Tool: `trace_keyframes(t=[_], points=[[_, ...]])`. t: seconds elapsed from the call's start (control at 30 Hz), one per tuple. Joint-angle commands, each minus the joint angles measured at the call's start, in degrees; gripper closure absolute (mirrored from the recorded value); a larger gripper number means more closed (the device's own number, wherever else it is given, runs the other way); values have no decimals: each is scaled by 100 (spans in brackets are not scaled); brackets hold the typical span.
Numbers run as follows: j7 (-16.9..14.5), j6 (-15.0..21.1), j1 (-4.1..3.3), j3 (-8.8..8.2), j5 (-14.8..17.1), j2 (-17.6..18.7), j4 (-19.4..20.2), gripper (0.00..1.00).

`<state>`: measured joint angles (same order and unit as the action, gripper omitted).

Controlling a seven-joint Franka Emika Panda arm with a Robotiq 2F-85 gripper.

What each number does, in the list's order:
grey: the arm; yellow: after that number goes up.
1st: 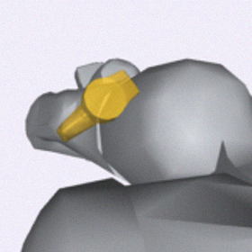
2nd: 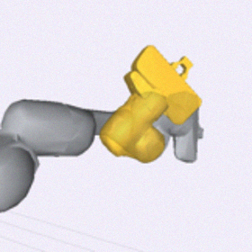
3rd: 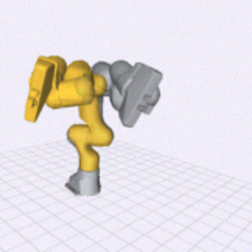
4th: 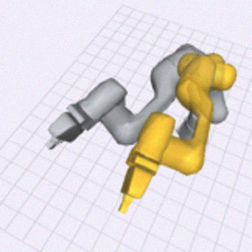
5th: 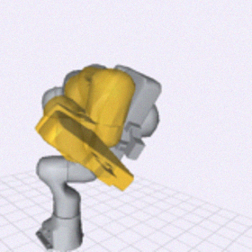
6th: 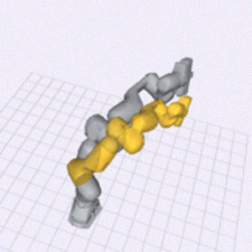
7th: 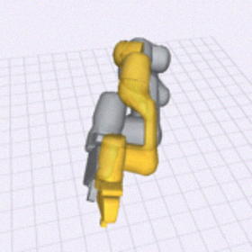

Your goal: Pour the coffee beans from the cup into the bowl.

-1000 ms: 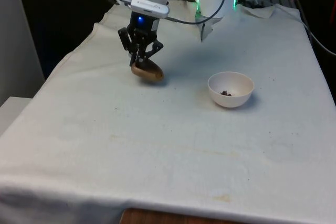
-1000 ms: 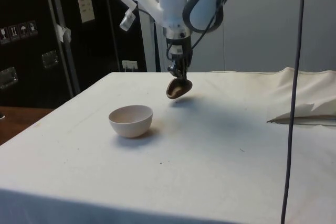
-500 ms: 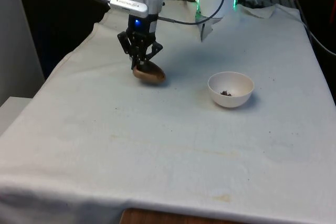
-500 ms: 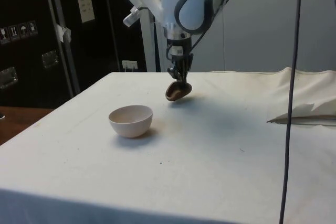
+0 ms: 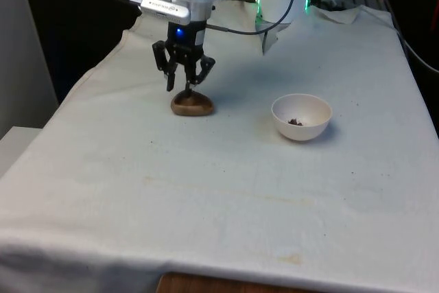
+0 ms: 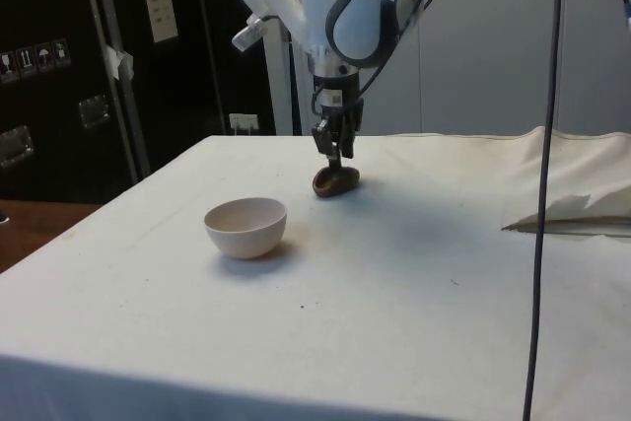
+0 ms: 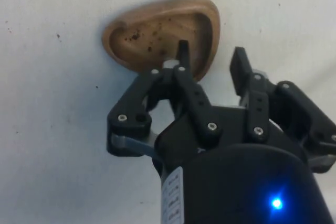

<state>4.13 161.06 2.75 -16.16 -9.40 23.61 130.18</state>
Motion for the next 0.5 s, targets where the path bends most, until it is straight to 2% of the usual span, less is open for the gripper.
trace_keyframes(t=[0.0,0.17,0.2,0.23,0.3,0.37,0.47], points=[[-11,-17,11,17,17,-23,11,58],[0,-6,0,-6,0,-6,0,32],[-11,-23,6,6,11,-29,11,32],[-6,-23,0,6,11,-29,11,22],[-6,-23,0,6,11,-29,11,12],[-57,-69,34,23,40,-126,46,1],[-97,-115,57,29,69,-241,74,0]])
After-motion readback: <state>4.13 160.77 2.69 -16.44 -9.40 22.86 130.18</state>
